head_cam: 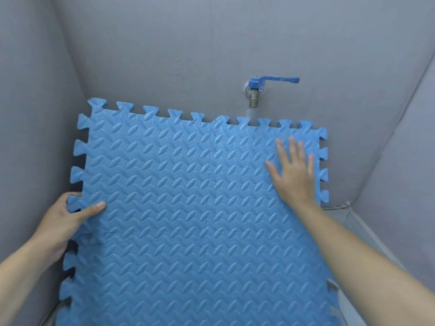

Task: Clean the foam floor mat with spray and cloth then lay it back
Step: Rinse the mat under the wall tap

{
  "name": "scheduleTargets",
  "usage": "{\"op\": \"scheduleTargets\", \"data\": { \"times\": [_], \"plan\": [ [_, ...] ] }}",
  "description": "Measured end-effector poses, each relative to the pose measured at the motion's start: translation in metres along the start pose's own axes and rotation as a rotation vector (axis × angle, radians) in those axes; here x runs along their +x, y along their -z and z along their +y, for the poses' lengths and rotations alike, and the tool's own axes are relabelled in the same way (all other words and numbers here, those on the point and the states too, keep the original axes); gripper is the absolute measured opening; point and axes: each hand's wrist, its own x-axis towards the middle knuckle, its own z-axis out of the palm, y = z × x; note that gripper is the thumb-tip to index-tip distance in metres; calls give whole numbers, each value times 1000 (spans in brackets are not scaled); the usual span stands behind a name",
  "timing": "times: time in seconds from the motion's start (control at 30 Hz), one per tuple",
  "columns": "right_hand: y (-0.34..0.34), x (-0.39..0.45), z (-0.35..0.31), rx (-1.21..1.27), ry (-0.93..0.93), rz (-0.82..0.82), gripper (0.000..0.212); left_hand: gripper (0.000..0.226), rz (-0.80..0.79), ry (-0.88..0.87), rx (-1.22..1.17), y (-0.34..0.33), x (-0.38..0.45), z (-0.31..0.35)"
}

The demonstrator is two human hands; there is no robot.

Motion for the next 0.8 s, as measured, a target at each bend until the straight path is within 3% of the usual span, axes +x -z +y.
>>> {"op": "scheduleTargets", "data": {
  "times": [0.1,0.17,0.23,0.37,0.4,0.43,0.5,0.57,0.67,0.73,0.8],
  "plan": [
    [2,-40,44,68,-283,-3,72,37,-8,0,11,-24,-6,-4],
    [-12,-79,28,34,-264,-16,67,41,-13,4,22,-46,-11,-8],
    [-26,-128,-5,-4,75,-112,61,46,-34,23,33,-70,-18,-10],
    [-55,-261,-70,-190,1278,-399,59,46,-80,54,15,-90,-25,-14],
    [-57,-278,-81,-213,1471,-475,59,46,-87,55,6,-90,-27,-14],
    [-59,-278,-88,-170,1536,-503,58,47,-92,46,7,-90,-28,-14],
    [-62,-230,-103,-94,1327,-366,59,46,-97,13,23,-86,-27,-9],
    [-51,-149,-116,-78,879,-183,60,49,-102,-3,31,-80,-25,-5],
    [-34,-81,-133,-77,470,-135,64,57,-98,-22,89,-71,-24,-1],
    [-42,-103,-153,-64,409,-136,67,58,-87,-24,126,-69,-25,-2],
    [-56,-168,-171,-90,595,-212,70,56,-75,-13,150,-70,-27,-4]
  ]
}}
